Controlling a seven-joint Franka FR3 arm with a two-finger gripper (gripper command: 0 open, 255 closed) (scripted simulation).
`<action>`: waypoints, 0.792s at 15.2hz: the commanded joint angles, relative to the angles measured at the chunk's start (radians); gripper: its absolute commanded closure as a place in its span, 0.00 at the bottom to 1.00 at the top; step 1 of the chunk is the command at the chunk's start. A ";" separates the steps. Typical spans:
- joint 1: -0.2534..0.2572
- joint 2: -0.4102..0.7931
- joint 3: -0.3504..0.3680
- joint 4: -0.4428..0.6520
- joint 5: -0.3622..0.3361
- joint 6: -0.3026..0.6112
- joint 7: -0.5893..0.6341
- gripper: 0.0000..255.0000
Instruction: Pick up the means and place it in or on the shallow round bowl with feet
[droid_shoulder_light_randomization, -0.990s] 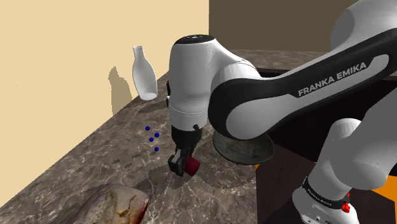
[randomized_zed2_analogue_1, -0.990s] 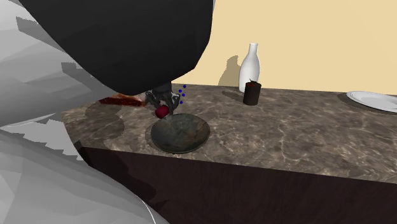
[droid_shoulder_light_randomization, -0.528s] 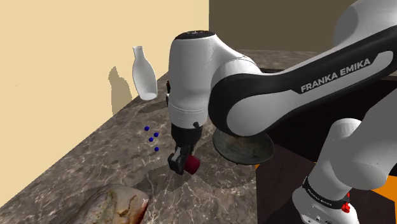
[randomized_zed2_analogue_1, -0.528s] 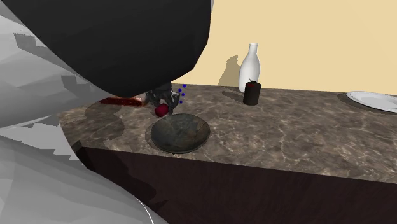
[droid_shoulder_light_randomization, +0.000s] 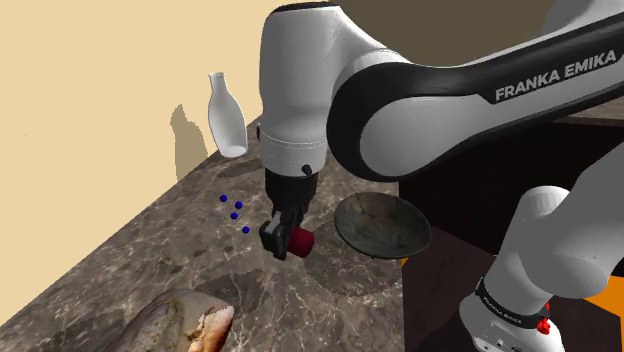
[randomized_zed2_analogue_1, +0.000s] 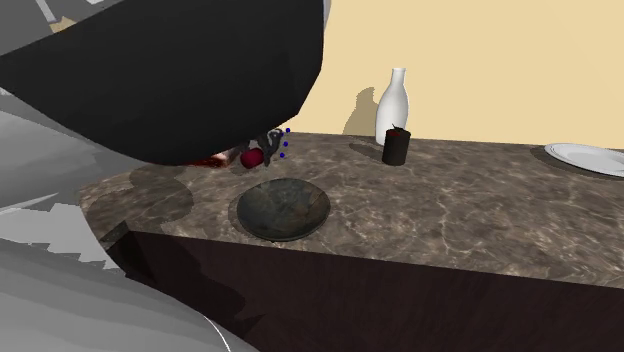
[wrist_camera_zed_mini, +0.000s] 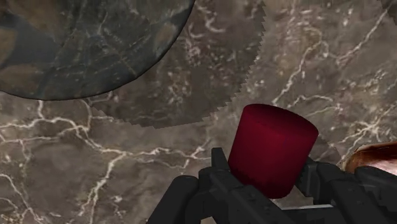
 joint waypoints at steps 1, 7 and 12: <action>-0.001 -0.003 -0.005 0.022 -0.001 -0.025 -0.002 1.00; -0.005 -0.007 -0.015 0.099 -0.005 -0.106 -0.001 1.00; -0.009 -0.002 -0.020 0.170 -0.011 -0.173 0.003 1.00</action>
